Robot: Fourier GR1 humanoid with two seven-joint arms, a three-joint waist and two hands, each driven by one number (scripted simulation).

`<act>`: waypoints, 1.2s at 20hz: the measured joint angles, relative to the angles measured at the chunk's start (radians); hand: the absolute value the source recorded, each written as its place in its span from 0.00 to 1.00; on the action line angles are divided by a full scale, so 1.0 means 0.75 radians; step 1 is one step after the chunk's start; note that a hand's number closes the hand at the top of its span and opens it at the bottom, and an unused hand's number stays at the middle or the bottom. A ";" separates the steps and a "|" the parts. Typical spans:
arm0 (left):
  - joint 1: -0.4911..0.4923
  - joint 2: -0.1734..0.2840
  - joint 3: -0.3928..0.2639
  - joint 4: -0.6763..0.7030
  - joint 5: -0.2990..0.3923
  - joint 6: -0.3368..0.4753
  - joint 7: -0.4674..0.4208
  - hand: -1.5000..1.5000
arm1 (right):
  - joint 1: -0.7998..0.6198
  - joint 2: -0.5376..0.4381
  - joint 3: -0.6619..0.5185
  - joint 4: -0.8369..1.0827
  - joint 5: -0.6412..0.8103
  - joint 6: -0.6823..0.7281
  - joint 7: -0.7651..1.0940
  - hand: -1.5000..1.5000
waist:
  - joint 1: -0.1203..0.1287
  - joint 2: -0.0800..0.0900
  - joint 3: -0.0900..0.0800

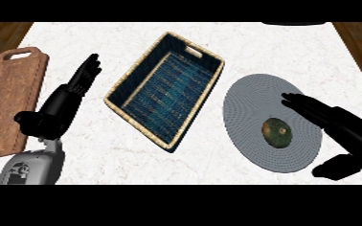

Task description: Pick the squash from the placemat and place it in the basket

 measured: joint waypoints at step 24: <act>0.040 -0.051 0.036 -0.020 -0.051 -0.051 -0.027 0.50 | -0.134 0.194 0.079 0.297 0.384 -0.135 0.027 0.00 | 0.005 0.001 0.000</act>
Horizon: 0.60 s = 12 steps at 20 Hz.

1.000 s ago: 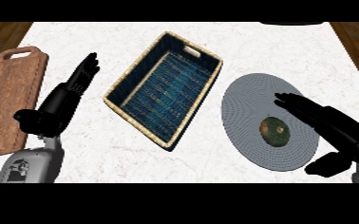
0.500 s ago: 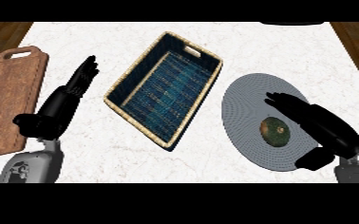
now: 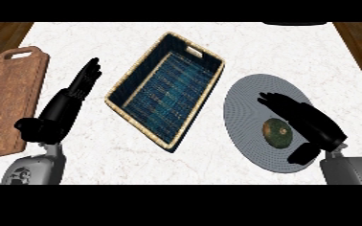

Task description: Pick the squash from the placemat and place it in the basket

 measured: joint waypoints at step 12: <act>-0.011 0.005 0.024 0.017 -0.007 -0.026 -0.013 0.50 | -0.024 -0.018 0.062 0.128 0.124 -0.004 -0.087 1.00 | -0.001 -0.008 -0.014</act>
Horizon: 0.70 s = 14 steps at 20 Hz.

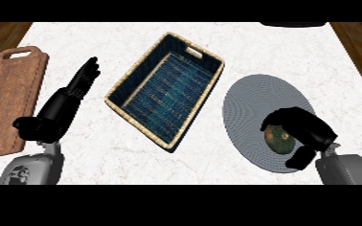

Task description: Pick the squash from the placemat and place it in the basket

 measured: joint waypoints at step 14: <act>0.006 -0.002 0.014 0.013 0.003 -0.013 -0.014 0.50 | 0.068 0.131 0.109 -0.138 0.221 -0.149 0.123 1.00 | -0.013 -0.016 -0.025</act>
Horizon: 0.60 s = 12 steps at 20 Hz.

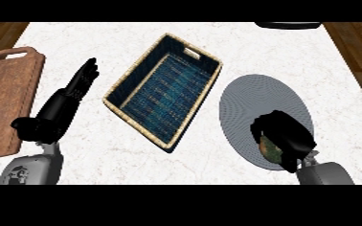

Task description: Pick the squash from the placemat and place it in the basket

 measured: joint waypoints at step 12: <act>-0.019 -0.010 -0.020 0.006 0.001 -0.009 0.010 0.50 | -0.034 0.330 0.164 -0.152 -0.075 -0.067 0.791 1.00 | 0.049 0.004 0.038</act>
